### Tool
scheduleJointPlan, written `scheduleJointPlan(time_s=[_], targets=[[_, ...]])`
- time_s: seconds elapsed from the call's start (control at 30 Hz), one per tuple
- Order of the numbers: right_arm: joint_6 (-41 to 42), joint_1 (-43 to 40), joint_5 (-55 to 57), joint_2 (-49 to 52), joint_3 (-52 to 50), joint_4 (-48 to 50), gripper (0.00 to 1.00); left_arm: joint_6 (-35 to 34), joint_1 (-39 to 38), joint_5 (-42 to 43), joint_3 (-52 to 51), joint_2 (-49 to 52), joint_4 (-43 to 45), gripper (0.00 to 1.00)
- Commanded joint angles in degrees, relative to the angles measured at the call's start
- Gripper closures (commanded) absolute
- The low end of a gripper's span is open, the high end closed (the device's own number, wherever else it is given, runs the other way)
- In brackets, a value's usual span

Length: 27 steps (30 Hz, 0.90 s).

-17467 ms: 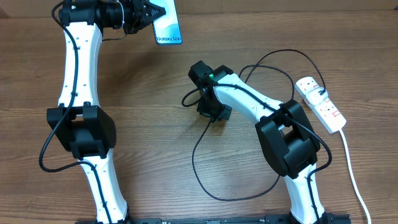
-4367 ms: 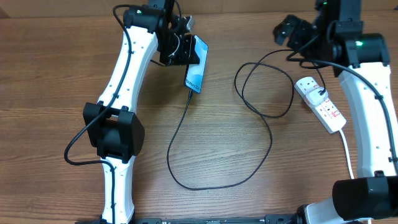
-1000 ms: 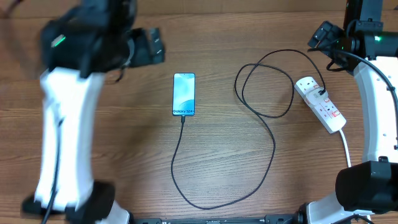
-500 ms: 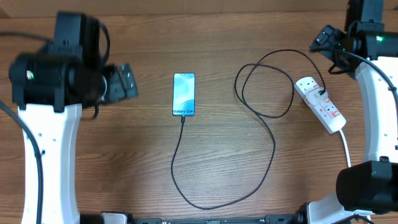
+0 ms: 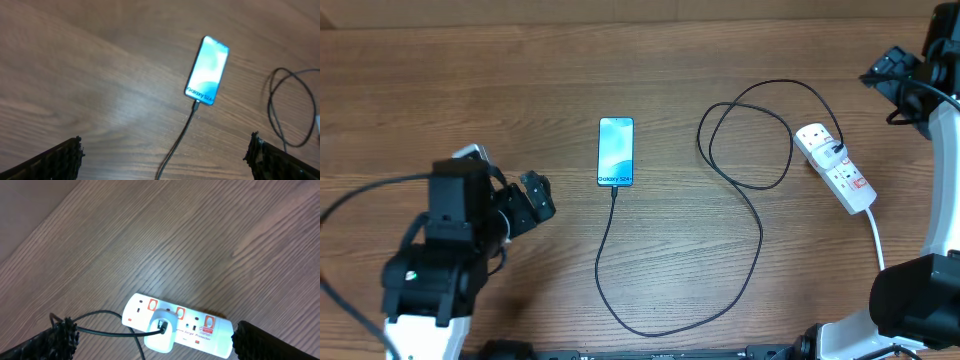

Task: Plug charger to phone and switch on socket
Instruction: 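Move the right gripper over the white power strip's orange switch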

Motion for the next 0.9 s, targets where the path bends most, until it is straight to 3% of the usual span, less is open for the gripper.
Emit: scheduleJointPlan(time_s=[0.0, 0.27, 0.5, 0.67, 0.77, 0.87], targets=[[-0.3, -0.2, 0.6, 0.0, 0.3, 0.1, 0.0, -6.2, 0.1, 0.7, -4.0, 0.8, 1.6, 0.01], [-0.1, -0.9, 3.7, 0.0, 0.3, -0.4, 0.0, -7.1, 0.1, 0.7, -4.9, 7.9, 3.8, 0.01], [2.0, -6.9, 4.0, 0.1, -1.2, -2.1, 0.0, -6.8, 0.1, 0.7, -4.9, 13.2, 7.3, 0.01], [1.6, -10.7, 4.0, 0.1, -4.6, -1.5, 0.0, -1.9, 0.1, 2.5, -4.9, 10.3, 11.0, 0.01], [1.5, -12.0, 3.6, 0.4, -7.7, -0.4, 0.0, 4.2, 0.1, 5.5, -4.9, 5.4, 14.3, 0.0], [-1.8, -12.2, 1.0, 1.4, -10.7, 1.2, 0.0, 5.7, 0.1, 4.0, -4.9, -1.0, 15.0, 0.0]])
